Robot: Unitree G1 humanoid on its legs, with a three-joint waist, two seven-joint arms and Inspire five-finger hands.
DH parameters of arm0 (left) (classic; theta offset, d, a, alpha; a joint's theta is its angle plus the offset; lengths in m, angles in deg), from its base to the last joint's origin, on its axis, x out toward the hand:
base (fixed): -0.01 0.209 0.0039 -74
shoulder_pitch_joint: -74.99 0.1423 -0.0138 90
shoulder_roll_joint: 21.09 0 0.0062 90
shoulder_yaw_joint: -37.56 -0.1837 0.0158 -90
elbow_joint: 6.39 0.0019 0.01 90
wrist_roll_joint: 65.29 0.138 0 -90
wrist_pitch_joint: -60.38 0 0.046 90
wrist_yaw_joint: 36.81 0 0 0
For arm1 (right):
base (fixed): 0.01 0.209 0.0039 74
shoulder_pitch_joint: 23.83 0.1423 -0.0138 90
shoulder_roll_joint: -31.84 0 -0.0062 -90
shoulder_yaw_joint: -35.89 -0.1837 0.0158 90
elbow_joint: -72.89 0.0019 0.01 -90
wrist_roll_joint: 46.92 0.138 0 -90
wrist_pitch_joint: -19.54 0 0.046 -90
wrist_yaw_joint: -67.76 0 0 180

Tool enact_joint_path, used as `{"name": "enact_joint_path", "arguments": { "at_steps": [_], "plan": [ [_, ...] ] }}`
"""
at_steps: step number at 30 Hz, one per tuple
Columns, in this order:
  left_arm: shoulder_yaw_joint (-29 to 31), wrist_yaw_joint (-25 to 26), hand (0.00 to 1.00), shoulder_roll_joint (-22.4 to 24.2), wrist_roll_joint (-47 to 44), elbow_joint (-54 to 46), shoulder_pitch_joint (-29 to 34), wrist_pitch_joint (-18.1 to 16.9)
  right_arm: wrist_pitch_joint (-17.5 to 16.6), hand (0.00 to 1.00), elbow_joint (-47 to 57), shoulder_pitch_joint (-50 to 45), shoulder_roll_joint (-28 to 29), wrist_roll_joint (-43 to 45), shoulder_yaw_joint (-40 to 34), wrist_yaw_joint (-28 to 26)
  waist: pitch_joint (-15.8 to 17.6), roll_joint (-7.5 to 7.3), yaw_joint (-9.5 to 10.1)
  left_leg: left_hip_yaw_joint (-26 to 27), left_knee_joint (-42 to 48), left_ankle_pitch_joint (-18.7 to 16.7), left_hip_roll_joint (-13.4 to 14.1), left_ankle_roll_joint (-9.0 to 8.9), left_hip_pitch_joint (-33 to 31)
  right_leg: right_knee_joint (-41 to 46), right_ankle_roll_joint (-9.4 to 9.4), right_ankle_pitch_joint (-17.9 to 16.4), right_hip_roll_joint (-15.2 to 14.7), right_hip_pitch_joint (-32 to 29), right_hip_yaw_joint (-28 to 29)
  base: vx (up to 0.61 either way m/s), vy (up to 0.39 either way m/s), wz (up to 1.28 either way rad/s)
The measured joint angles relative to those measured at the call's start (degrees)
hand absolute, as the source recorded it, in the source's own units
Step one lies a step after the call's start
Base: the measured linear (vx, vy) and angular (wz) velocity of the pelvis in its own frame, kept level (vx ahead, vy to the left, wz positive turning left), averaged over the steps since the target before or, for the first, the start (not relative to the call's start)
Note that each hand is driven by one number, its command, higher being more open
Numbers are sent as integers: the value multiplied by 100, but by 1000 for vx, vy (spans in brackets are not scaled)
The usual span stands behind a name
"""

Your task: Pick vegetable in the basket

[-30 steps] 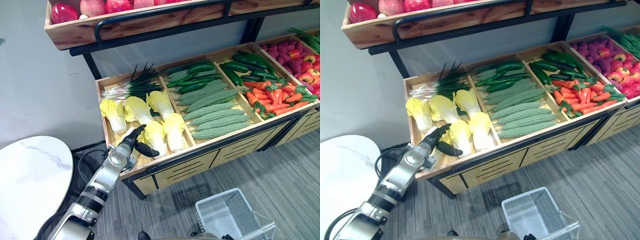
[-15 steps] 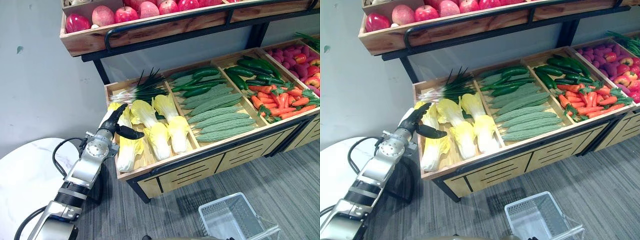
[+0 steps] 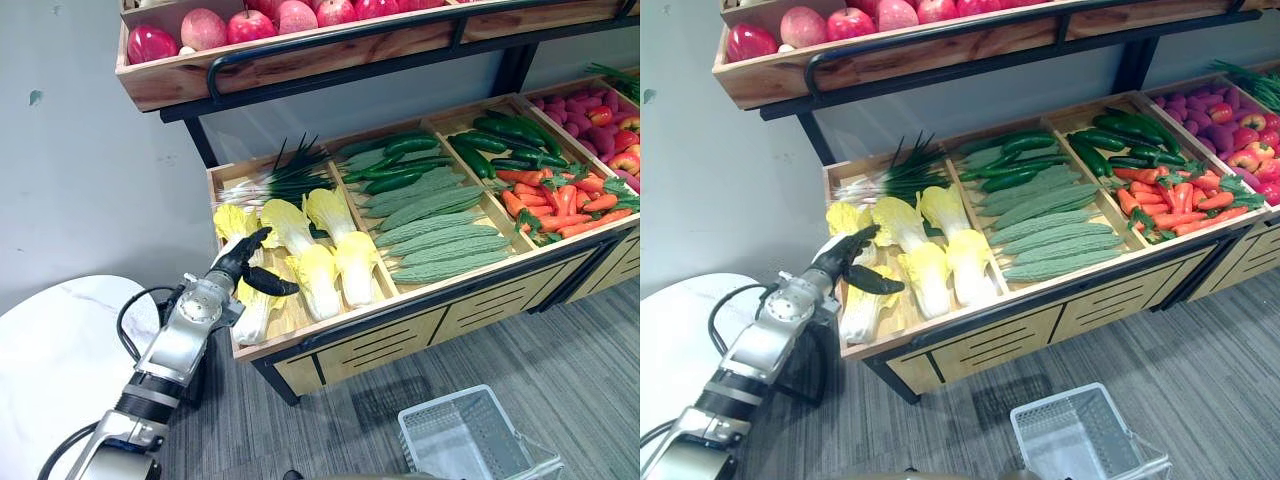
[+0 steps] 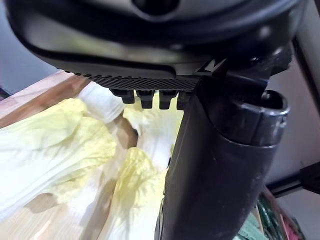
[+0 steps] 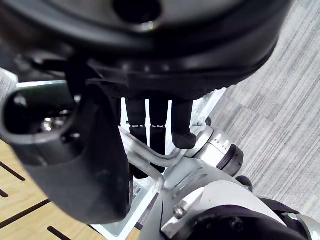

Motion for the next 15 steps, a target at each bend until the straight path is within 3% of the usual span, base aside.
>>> {"name": "enact_joint_path", "arguments": {
  "at_steps": [5, 15],
  "plan": [
    [-9, 35, 100, 69, 397, 166, 107, 229, 2, 0, 3, -2, -3, 0, 10, -9, 10, -13, 3, 1, 1, 0, -1, 1, -48, 14, 1, -1, -2, -59, 0, 0, 0, 0],
    [32, 428, 100, 103, 510, 263, 277, 260, 2, 0, 54, -2, -12, 3, 48, -13, 17, -23, 11, -25, 2, -1, -8, -1, -49, 120, -11, -80, -10, -92, -26, 0, 0, 1]
  ]
}}
